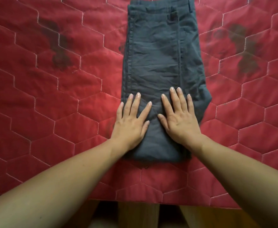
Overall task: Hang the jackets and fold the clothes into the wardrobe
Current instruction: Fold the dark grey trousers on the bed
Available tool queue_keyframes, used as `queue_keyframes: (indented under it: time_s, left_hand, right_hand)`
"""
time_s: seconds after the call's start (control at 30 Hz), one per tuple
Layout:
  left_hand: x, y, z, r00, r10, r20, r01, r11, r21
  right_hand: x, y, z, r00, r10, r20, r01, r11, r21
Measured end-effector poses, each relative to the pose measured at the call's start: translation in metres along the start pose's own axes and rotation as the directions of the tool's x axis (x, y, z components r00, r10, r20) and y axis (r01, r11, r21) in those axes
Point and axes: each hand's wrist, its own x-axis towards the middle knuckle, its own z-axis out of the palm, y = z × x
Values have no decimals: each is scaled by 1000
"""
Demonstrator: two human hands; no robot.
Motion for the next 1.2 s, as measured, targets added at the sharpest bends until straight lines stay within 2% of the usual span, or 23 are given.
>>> queue_keyframes:
  time_s: [0.17, 0.33, 0.43, 0.57, 0.67, 0.9, 1.0, 1.07, 1.2]
  left_hand:
    - [91, -25, -35, 997, -53, -61, 54, 998, 15]
    - [197, -53, -51, 997, -13, -70, 15, 1000, 19]
    - [209, -55, -47, 997, -39, -63, 41, 999, 26]
    - [218, -57, -69, 999, -36, -1, 36, 999, 39]
    - [243, -70, -82, 997, -37, -72, 41, 998, 54]
    - [262, -83, -74, 999, -49, -14, 47, 995, -93]
    - [267, -85, -94, 994, -101, -40, 87, 963, -256]
    - [276, -92, -111, 977, -193, -88, 149, 918, -367]
    - [287, -108, -127, 963, -268, -29, 229, 870, -437]
  right_hand:
    - [93, 21, -37, 995, 5, -98, -1, 999, 36]
    - [194, 46, -53, 997, 61, -42, -63, 997, -51]
    - [203, 48, -48, 994, 99, -42, -103, 990, -99]
    - [209, 50, -66, 996, 82, 24, -80, 994, -74]
    - [228, 62, -74, 997, 47, -68, -51, 996, -68]
    - [237, 69, -62, 993, 83, -79, -84, 996, -10]
    - [249, 69, -84, 977, 183, -109, -162, 970, 179]
    - [268, 75, -105, 968, 244, -59, -215, 926, 310]
    - [288, 81, -128, 975, 207, 80, -221, 933, 285]
